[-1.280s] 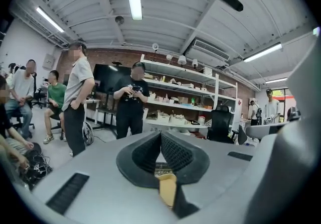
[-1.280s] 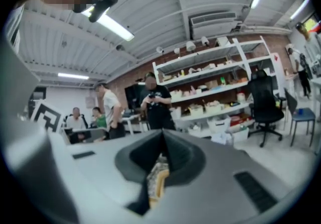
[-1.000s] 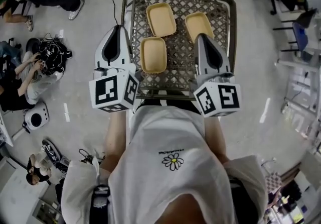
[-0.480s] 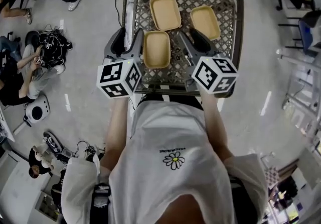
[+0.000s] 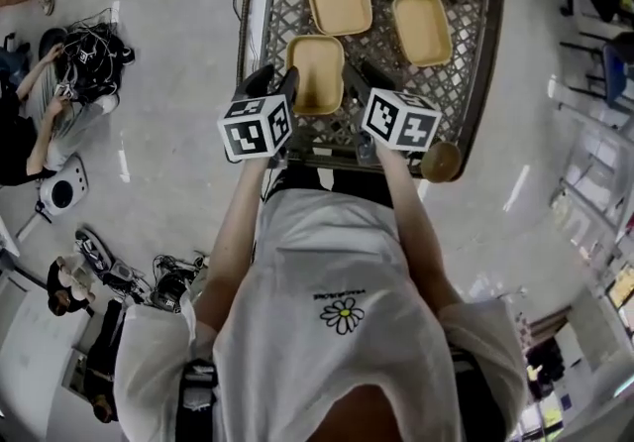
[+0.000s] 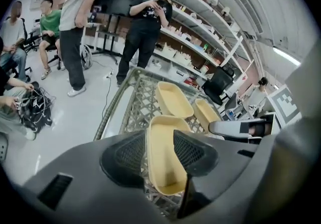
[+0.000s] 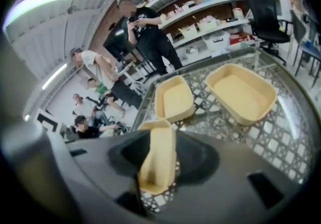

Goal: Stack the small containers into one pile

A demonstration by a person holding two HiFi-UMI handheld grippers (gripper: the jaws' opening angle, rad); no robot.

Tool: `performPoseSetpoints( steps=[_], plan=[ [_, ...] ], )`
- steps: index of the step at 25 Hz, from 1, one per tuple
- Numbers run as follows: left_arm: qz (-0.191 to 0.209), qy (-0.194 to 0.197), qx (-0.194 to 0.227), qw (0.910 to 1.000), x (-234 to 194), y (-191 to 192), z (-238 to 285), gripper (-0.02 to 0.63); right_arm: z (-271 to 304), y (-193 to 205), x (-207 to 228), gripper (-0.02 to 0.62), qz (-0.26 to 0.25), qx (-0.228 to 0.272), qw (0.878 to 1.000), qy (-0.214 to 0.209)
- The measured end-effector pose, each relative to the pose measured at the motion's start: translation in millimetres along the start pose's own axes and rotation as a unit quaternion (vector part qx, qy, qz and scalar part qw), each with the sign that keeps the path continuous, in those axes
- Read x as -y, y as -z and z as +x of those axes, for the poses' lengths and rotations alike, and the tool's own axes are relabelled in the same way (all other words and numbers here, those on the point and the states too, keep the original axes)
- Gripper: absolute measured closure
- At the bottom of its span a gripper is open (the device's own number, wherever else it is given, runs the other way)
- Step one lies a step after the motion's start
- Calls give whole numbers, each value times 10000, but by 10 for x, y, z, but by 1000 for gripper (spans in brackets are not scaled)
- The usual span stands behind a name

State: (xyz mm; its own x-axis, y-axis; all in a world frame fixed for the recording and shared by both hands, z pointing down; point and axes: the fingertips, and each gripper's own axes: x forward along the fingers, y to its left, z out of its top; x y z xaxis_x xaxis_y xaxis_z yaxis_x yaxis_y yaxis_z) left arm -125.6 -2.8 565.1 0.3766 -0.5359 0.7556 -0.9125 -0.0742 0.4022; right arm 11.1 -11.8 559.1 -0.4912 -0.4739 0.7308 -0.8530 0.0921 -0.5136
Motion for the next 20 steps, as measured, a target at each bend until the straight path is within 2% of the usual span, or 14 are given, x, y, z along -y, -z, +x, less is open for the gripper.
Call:
performPoseSetpoints(
  steps=[2, 5, 9, 13, 15, 16, 20],
  plan=[
    [-90, -53, -306, 9995, -54, 208, 102, 416, 112, 142, 49, 423, -8, -223, 9997, 69],
    [-206, -161, -536, 9982, -124, 370, 195, 422, 260, 276, 95, 430, -37, -476, 9988, 117],
    [-143, -352, -732, 9966, -210, 484, 272, 514, 404, 434, 170, 449, -21, -762, 9968, 259],
    [-191, -287, -1000, 9944, -186, 564, 362, 552, 485, 528, 214, 478, -6, -958, 9948, 341],
    [-170, -250, -1116, 9933, -160, 603, 387, 560, 496, 535, 202, 524, 17, -956, 9948, 361],
    [-162, -241, -1120, 9933, -150, 604, 381, 560, 495, 528, 190, 543, 0, -934, 9949, 383],
    [-47, -241, -840, 9962, -95, 430, 252, 560, 396, 397, 84, 548, 40, -683, 9972, 293]
  ],
)
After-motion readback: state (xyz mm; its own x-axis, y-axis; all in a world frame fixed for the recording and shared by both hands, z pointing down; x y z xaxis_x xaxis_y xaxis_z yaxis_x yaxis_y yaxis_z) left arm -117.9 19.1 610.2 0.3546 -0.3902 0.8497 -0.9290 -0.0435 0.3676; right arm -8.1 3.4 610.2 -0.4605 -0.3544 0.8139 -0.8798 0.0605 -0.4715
